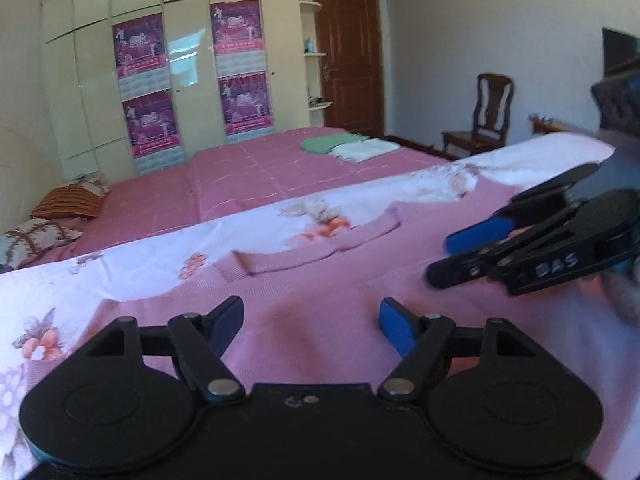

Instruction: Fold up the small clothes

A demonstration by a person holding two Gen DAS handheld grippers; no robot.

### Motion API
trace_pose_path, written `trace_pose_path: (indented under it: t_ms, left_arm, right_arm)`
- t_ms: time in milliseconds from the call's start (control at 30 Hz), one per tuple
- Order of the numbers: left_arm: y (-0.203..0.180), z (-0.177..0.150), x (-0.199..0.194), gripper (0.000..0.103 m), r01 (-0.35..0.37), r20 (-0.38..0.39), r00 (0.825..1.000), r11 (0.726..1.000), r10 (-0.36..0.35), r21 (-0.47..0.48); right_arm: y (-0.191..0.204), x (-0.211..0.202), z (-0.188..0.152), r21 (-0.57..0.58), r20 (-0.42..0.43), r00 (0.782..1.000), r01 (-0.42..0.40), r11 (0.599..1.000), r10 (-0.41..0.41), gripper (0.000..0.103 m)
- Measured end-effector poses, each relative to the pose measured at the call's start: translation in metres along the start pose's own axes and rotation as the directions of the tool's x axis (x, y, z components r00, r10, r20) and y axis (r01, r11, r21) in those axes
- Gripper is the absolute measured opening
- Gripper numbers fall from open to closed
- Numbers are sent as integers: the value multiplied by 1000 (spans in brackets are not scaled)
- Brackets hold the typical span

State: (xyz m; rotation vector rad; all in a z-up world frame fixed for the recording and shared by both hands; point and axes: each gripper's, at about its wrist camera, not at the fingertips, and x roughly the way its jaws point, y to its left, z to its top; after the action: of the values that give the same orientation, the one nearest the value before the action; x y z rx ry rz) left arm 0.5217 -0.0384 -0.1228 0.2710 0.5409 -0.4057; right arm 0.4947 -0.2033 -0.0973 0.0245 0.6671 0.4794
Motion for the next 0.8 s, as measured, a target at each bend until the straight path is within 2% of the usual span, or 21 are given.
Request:
trace_pose_path:
  t_ms: [33, 67, 100, 133, 167, 233, 300, 367, 433, 500, 533, 600, 633, 667, 733, 800]
  left_arm:
    - [10, -6, 3, 82, -42, -12, 999, 999, 42, -14]
    - [27, -14, 5, 85, -61, -27, 998, 996, 59, -67]
    - [47, -22, 3, 86, -68, -40, 997, 987, 63, -148]
    - [66, -26, -1, 86, -74, -46, 997, 973, 66, -219]
    - [77, -29, -5, 87, -94, -49, 995, 965, 85, -244]
    - [85, -31, -13, 73, -148, -64, 989, 955, 136, -258]
    - [79, -27, -33, 72, -100, -21, 995, 957, 98, -272]
    - [56, -21, -53, 75, -41, 35, 998, 966, 52, -255]
    - [22, -16, -67, 83, 33, 90, 996, 975, -14, -222]
    - [-14, -15, -61, 85, 82, 64, 995, 983, -72, -167]
    - [-28, -18, -55, 85, 73, 40, 997, 989, -68, -130]
    - [-47, -28, -26, 85, 6, -84, 996, 995, -14, -98]
    - [-44, -32, -24, 87, 4, -69, 998, 989, -14, -146]
    - [-40, -30, -25, 87, 8, -77, 997, 985, -21, -173]
    - [-30, -27, -39, 78, -8, -44, 999, 979, -1, -205]
    - [-21, -29, -57, 83, -36, 10, 999, 977, 39, -212]
  right_arm:
    - [-1, 4, -4, -25, -8, 1000, 19, 1000, -20, 41]
    - [-7, 5, -6, -28, -3, 997, 82, 996, -82, 41]
    - [-19, 4, -9, -8, 10, 982, 189, 982, -189, 41]
    - [-36, 2, -11, 32, 4, 957, 290, 957, -290, 41]
    - [-57, -2, -14, 89, -11, 941, 339, 937, -339, 41]
    - [-84, -16, -19, 180, -9, 958, 283, 942, -286, 41]
    - [-82, -34, -19, 183, 8, 952, 300, 936, -307, 41]
    - [-61, -58, -22, 149, 78, 971, 211, 966, -224, 41]
    - [-26, -75, -28, 61, 124, 981, 140, 988, -147, 41]
    - [0, -86, -38, 25, 141, 988, 51, 998, -54, 41]
    - [15, -78, -41, 4, 123, 992, 25, 1000, -26, 41]
    - [34, -61, -52, -73, 73, 995, 75, 995, -70, 41]
    - [38, -47, -57, -95, 35, 994, 110, 989, -107, 41]
    - [38, -41, -59, -83, 38, 992, 121, 989, -118, 41]
    - [37, -41, -54, -40, 34, 992, 121, 992, -120, 41]
    - [33, -53, -49, -5, 80, 989, 126, 992, -126, 41]
